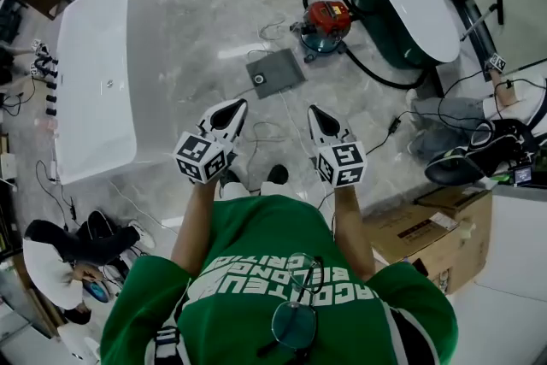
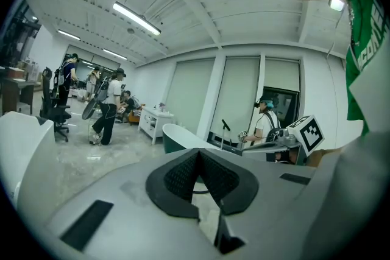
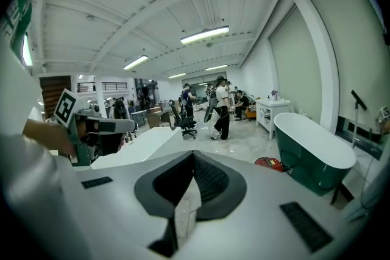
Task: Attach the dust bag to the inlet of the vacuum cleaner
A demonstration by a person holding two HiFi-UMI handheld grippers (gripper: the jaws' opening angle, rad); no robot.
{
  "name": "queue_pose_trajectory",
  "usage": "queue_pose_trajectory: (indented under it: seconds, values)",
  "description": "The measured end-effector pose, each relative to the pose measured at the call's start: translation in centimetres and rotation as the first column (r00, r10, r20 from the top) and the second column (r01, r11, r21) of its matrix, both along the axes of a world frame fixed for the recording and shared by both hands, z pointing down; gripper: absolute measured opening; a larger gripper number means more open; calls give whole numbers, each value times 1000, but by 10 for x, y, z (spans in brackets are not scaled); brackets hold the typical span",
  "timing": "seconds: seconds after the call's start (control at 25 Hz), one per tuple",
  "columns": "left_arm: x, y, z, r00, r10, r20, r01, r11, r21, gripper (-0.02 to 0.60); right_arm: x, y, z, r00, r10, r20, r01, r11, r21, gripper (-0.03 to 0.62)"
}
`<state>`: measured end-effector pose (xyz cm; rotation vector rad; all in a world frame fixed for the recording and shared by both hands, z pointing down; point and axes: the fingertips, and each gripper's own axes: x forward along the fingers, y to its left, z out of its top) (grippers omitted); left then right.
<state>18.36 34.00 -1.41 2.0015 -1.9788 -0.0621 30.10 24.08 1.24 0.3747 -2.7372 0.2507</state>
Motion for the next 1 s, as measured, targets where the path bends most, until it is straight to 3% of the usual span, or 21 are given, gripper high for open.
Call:
queue_pose_trajectory:
  seconds: [0.6, 0.92, 1.0]
  values:
    - [3, -9, 9, 1000, -24, -4, 24, 1000, -7, 3, 3, -5, 10, 1000, -31, 1, 31, 999, -29, 8]
    - [-26, -35, 13, 1000, -8, -17, 7, 1000, -5, 3, -22, -28, 18, 1000, -14, -8, 14, 999, -47, 8]
    - [-41, -41, 18, 1000, -1, -27, 1, 1000, -5, 3, -35, -33, 18, 1000, 1, 20, 1, 996, -88, 8]
